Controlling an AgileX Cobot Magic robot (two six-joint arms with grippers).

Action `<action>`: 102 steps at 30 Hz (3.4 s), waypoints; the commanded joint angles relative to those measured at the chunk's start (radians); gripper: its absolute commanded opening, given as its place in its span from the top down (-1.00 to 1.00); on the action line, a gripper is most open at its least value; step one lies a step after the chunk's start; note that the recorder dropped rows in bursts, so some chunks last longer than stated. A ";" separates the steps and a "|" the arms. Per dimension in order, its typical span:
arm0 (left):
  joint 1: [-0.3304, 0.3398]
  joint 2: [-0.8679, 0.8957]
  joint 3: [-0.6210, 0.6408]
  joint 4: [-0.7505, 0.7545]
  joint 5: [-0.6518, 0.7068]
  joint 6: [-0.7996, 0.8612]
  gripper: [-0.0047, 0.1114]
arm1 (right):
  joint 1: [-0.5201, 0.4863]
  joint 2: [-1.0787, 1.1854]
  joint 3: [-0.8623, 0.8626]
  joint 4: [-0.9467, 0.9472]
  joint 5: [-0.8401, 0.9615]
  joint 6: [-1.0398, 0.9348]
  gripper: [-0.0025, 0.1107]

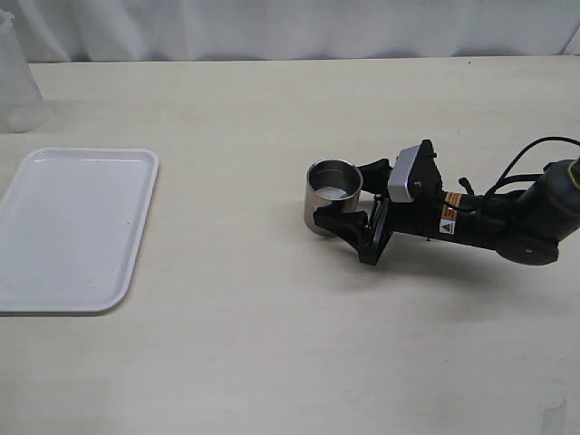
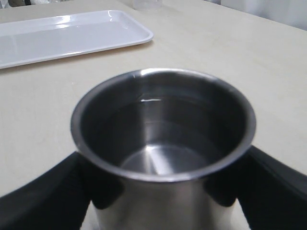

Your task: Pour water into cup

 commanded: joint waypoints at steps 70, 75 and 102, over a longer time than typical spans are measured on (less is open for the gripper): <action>0.001 -0.002 0.003 -0.002 0.017 -0.107 0.92 | 0.000 -0.003 -0.006 -0.012 -0.019 0.000 0.88; 0.001 -0.002 0.003 -0.002 0.017 -0.107 0.92 | 0.000 -0.003 -0.006 -0.012 -0.019 0.000 0.88; 0.001 -0.002 0.003 -0.002 0.017 -0.107 0.92 | 0.000 -0.003 -0.006 -0.012 -0.019 0.000 0.88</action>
